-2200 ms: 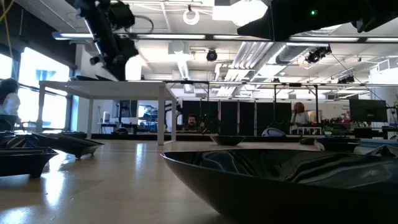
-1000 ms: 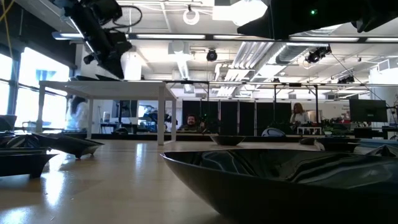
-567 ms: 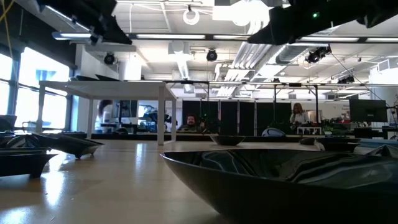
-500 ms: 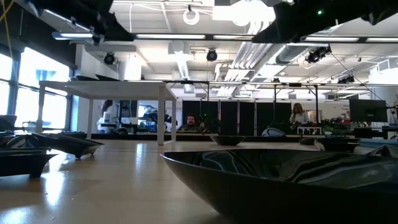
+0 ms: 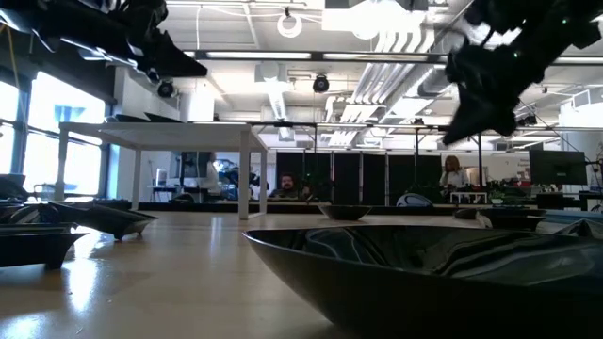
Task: Pick & Place Mini shaped plates
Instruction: Stack the black square plate on the top of the black square plate on the shelf
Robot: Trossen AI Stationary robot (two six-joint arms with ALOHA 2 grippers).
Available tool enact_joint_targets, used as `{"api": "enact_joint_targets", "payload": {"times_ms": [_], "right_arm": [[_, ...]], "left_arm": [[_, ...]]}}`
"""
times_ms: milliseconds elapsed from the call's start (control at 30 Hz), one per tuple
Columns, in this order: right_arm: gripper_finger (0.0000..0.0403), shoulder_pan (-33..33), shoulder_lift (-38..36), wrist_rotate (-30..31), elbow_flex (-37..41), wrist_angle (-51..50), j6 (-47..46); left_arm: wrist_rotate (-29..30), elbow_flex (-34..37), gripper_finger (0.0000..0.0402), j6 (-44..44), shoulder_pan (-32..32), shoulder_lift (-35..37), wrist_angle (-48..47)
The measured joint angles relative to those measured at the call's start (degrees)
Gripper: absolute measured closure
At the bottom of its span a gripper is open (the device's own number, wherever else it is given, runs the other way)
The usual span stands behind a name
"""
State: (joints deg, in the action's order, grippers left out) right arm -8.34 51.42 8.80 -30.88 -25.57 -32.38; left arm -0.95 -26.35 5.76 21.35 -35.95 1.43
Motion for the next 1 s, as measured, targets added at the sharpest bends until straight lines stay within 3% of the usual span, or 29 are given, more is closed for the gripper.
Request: {"api": "enact_joint_targets", "payload": {"times_ms": [267,433,667,1000], "right_arm": [[0.0271,-8.9,9.5,-13.0,-3.8,-13.5,3.0],[0.0241,-12.9,19.6,-15.4,-6.6,-16.3,10.7],[0.0245,-15.1,30.4,-18.6,-10.3,-17.2,24.6],[0.0272,-15.3,34.2,-19.8,-12.1,-19.9,31.3]], "left_arm": [[-0.1,0.0,0.0402,0.0,-0.8,0.0,0.6],[-0.1,0.0,0.0402,0.0,-0.8,0.0,0.6],[-0.2,0.0,0.0401,-0.3,-0.8,-0.3,-0.9],[-0.2,0.0,0.0401,-0.4,-0.8,-0.3,-2.9]]}}
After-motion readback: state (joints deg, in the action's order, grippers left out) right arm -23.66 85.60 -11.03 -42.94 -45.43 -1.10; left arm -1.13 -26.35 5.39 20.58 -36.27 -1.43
